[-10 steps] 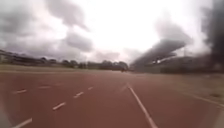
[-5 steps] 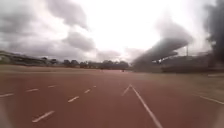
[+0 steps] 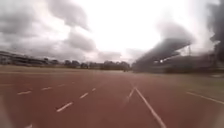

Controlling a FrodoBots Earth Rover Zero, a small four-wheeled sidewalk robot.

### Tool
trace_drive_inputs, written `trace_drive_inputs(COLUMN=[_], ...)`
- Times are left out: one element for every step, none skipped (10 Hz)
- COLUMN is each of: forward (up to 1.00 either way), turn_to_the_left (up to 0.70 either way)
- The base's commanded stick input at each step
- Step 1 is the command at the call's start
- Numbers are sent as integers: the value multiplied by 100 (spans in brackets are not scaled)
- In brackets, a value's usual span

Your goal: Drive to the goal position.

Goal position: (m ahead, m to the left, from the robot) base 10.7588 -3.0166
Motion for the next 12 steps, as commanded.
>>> trace_drive_inputs(forward=[85,85,85,85,85,85,85,85,85,85,85,85], turn_to_the_left=[0,0,0,0,0,0,0,0,-6,-25,-34,-34])
